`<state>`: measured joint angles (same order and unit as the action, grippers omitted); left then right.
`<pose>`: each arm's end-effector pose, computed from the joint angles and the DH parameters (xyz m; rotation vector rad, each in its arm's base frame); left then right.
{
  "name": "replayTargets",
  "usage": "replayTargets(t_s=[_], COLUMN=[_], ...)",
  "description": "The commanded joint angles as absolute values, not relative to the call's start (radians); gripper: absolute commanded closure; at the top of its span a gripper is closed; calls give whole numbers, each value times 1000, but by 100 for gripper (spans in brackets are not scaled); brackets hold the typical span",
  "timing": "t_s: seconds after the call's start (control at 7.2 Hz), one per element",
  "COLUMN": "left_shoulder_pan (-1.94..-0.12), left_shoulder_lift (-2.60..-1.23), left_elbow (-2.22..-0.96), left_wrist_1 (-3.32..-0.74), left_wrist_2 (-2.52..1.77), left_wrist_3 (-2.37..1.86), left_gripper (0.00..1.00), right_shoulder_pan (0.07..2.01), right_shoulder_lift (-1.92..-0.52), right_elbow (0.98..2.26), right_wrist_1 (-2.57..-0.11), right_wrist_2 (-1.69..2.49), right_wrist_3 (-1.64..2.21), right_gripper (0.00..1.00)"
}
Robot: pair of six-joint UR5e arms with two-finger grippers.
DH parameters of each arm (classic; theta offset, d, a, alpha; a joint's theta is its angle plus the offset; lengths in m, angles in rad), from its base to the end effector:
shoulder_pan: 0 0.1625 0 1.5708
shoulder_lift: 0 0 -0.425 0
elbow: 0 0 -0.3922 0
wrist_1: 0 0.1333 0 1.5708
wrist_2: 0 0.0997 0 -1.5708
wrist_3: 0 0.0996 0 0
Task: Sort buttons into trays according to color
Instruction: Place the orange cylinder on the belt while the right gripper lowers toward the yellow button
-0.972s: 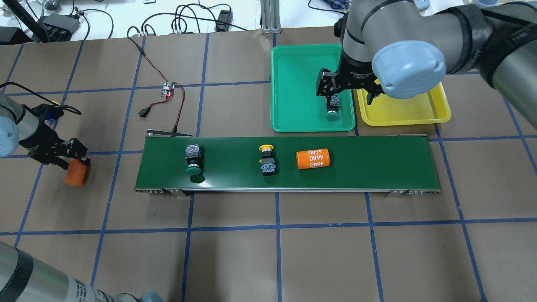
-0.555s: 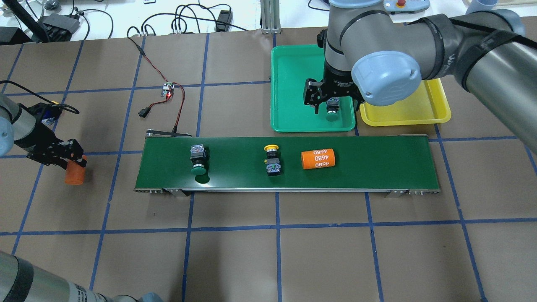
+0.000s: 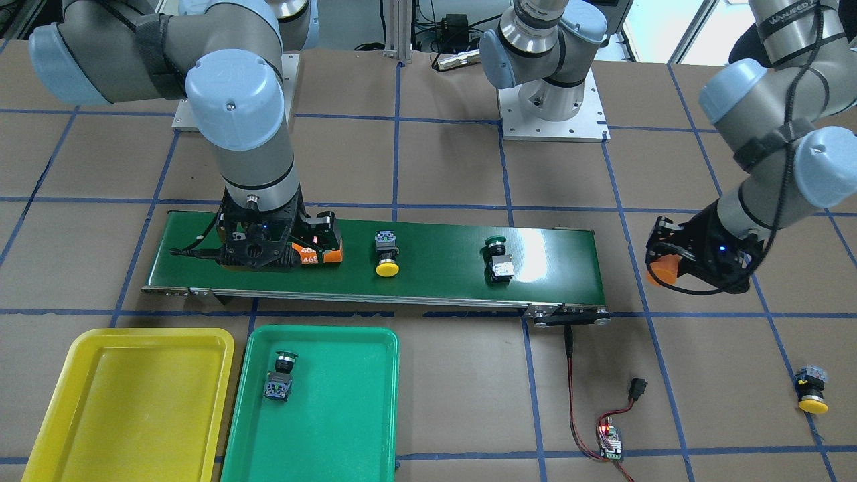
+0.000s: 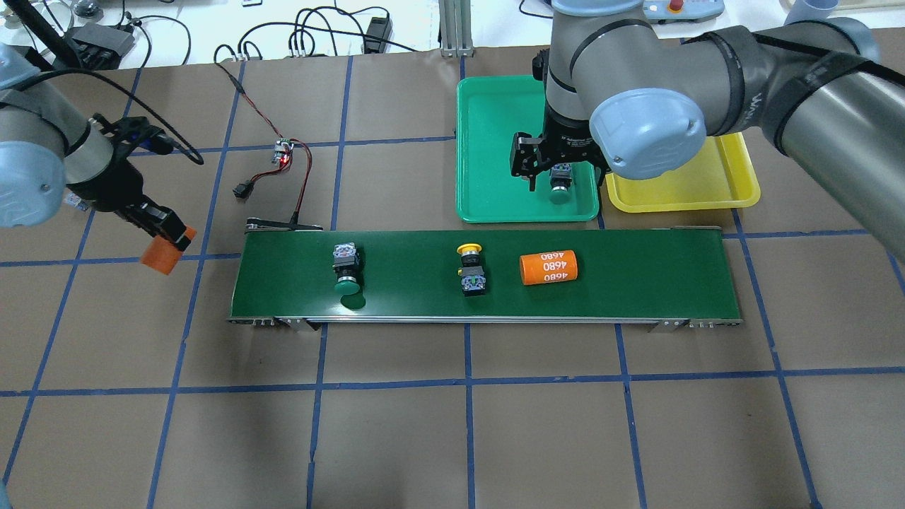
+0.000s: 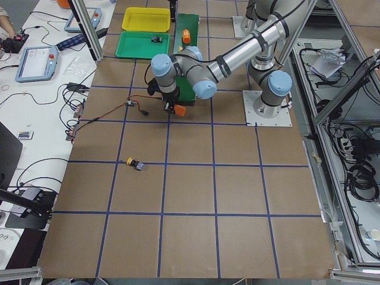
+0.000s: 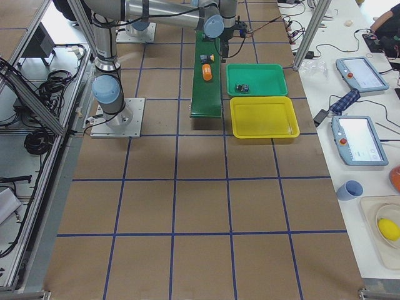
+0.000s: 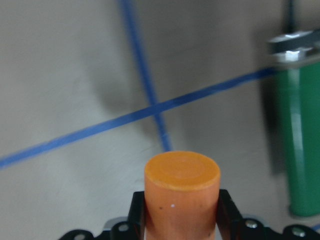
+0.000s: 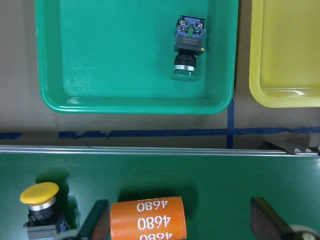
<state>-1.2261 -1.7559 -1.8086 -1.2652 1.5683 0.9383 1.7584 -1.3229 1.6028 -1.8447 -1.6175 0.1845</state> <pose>0.0511 -0.5376 0.3087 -0.8965 -2.9321 -0.1420 0.2346 -0.5461 0.3661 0.0050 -3.0946 0.0042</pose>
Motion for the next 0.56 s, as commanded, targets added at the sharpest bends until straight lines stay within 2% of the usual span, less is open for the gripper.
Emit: replayTargets(t_s=[0.0, 0.28, 0.42], left_shoulder_pan=[-1377, -1431, -1460], left_shoulder_lift=[-1662, -1608, -1611], left_elbow=[-1871, -1966, -1989], left_wrist_1=[-1276, -1259, -1234], left_wrist_2=[1577, 1574, 1575], left_wrist_3=[1244, 1307, 1324], left_gripper=[100, 100, 90], right_shoulder_pan=[1763, 1775, 1790], right_shoulder_lift=[-1322, -1313, -1309], right_elbow=[1605, 1650, 1673], right_wrist_1=[-1844, -1885, -1931], right_wrist_2=[-1603, -1600, -1598], right_wrist_3=[187, 231, 238], right_gripper=[0, 0, 0])
